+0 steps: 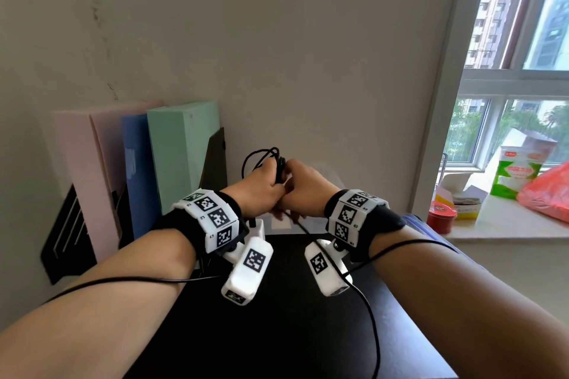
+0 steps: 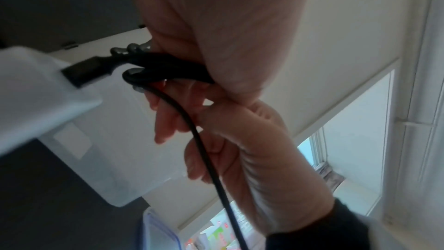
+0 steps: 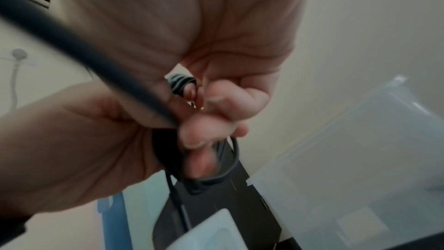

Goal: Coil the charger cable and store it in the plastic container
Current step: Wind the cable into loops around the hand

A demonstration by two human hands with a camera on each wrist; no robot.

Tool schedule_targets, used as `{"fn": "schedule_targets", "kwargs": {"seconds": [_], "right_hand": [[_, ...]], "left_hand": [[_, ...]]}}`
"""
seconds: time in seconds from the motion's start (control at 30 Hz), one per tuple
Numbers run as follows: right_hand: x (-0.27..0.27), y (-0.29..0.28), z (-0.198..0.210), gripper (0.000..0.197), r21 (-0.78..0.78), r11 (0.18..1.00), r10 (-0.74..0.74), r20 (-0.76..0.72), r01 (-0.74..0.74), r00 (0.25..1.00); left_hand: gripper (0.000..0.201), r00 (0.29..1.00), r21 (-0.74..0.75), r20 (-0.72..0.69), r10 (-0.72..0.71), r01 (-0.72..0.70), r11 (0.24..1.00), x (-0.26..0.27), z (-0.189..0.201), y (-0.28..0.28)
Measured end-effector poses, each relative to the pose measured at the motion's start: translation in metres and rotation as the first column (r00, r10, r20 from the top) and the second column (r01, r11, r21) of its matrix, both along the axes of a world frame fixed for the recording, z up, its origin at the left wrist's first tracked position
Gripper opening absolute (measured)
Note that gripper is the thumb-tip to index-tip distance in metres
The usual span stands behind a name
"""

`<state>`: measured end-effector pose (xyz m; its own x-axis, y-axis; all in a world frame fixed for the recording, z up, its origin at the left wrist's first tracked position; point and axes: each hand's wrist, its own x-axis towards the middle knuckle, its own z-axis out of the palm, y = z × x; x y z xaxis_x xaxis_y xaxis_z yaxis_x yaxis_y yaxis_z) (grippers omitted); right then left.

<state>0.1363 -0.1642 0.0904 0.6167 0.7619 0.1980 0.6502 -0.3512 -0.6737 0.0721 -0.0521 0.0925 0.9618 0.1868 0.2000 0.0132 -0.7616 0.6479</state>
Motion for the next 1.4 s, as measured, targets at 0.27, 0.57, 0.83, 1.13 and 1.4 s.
{"fn": "schedule_targets", "kwargs": {"seconds": [0.27, 0.57, 0.83, 1.13, 1.4], "right_hand": [[0.051, -0.019, 0.023, 0.009, 0.714, 0.483, -0.397, -0.337, 0.506, 0.854], [0.022, -0.019, -0.008, 0.041, -0.143, 0.936, 0.232, -0.432, -0.32, 0.871], [0.016, -0.016, -0.017, 0.016, -0.297, 0.83, 0.286, -0.5, -0.472, 0.817], [0.045, -0.021, -0.001, 0.025, 0.116, 0.991, -0.063, -0.063, 0.07, 0.996], [0.047, -0.009, -0.005, 0.031, 0.306, 0.933, -0.161, -0.119, 0.191, 0.98]], "left_hand": [[0.004, 0.993, 0.143, -0.004, 0.122, -0.12, 0.982, -0.002, -0.023, 0.024], [0.008, 0.887, -0.052, 0.257, 0.384, -0.384, 0.922, 0.011, -0.012, 0.028], [0.011, 0.878, -0.354, 0.236, 0.415, -0.32, 0.879, 0.019, -0.008, 0.038], [0.022, 0.989, -0.806, 0.15, 0.008, 0.118, 0.581, -0.007, -0.008, 0.038], [0.032, 0.946, -0.855, 0.218, -0.239, 0.303, 0.42, -0.006, -0.001, 0.035]]}}
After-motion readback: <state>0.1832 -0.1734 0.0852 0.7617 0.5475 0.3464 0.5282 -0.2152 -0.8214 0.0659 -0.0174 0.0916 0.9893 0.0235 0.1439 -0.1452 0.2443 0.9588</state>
